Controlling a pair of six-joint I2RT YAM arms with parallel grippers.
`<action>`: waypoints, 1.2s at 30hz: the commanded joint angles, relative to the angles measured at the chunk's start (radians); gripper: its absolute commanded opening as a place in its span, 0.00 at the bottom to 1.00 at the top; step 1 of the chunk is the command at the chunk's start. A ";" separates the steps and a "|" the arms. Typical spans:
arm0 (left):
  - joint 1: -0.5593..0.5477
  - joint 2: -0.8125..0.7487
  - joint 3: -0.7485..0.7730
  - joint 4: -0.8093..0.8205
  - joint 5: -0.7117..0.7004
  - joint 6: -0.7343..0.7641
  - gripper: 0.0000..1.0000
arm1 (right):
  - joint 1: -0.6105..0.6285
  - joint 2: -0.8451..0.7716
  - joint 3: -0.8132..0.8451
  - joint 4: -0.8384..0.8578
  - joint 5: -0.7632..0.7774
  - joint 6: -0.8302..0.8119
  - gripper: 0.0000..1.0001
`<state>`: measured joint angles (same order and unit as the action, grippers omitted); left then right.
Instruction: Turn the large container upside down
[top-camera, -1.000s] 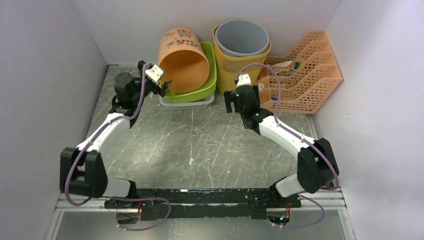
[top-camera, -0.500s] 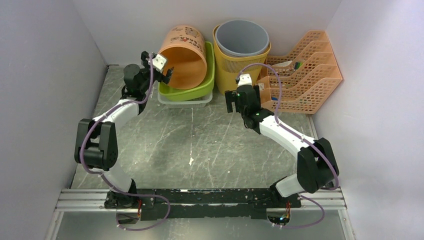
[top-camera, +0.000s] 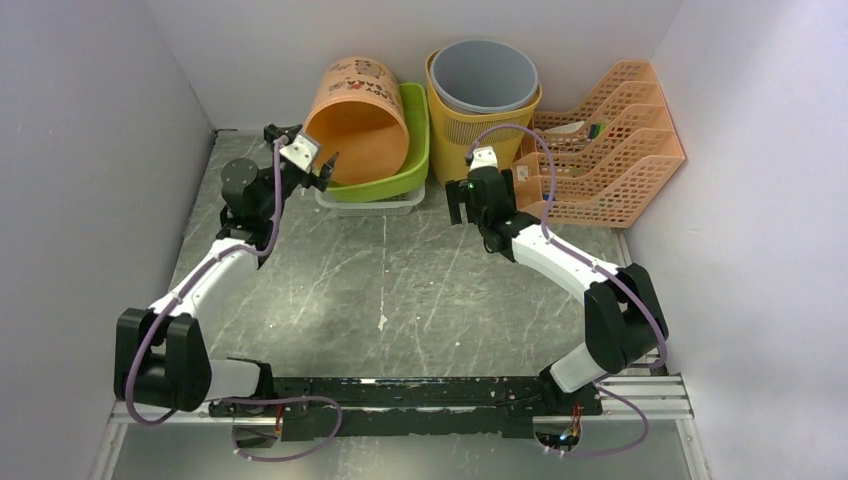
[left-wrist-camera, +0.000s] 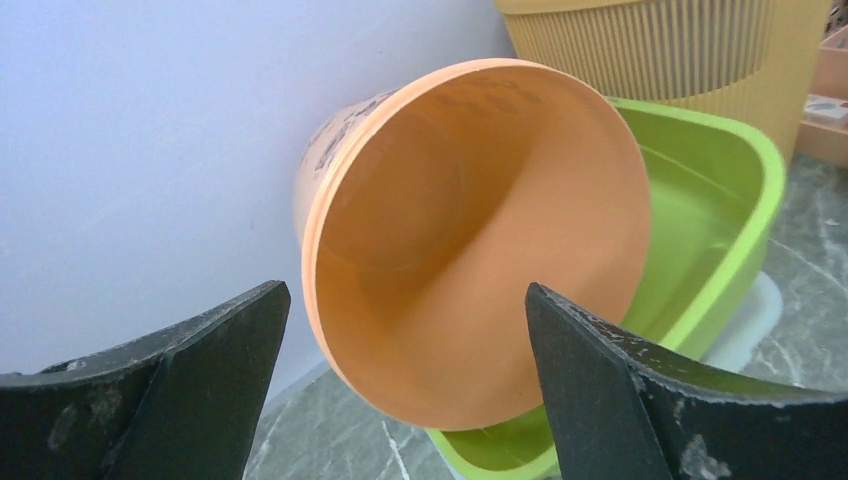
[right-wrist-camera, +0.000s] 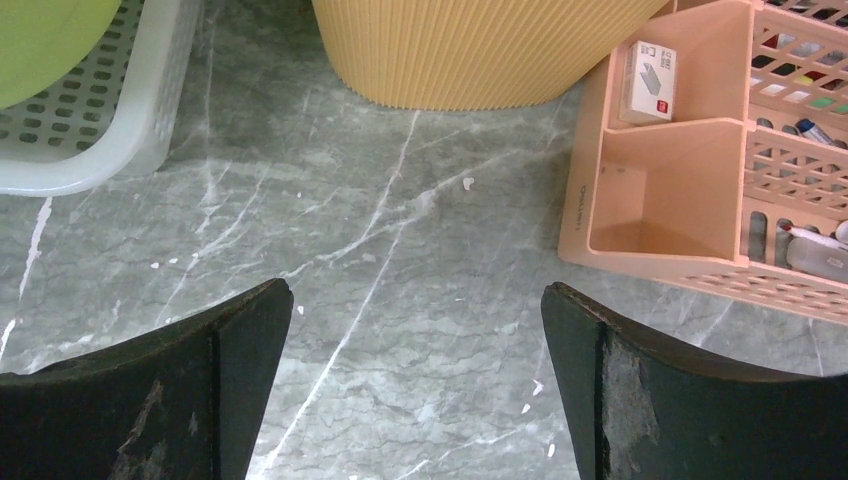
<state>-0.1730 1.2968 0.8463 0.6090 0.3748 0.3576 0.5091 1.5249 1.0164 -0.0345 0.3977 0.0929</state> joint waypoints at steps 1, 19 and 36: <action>-0.003 0.100 0.084 -0.010 -0.026 0.056 1.00 | -0.008 0.007 0.044 0.010 -0.014 0.006 0.98; 0.067 0.518 0.419 0.109 -0.043 0.016 0.96 | -0.011 0.044 0.057 -0.001 -0.004 -0.006 0.98; 0.067 0.432 0.250 0.245 -0.043 -0.098 0.22 | -0.011 0.046 0.056 -0.007 -0.015 0.016 0.97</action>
<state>-0.1043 1.7664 1.1095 0.7856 0.3153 0.2771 0.5034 1.5784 1.0512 -0.0357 0.3847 0.0952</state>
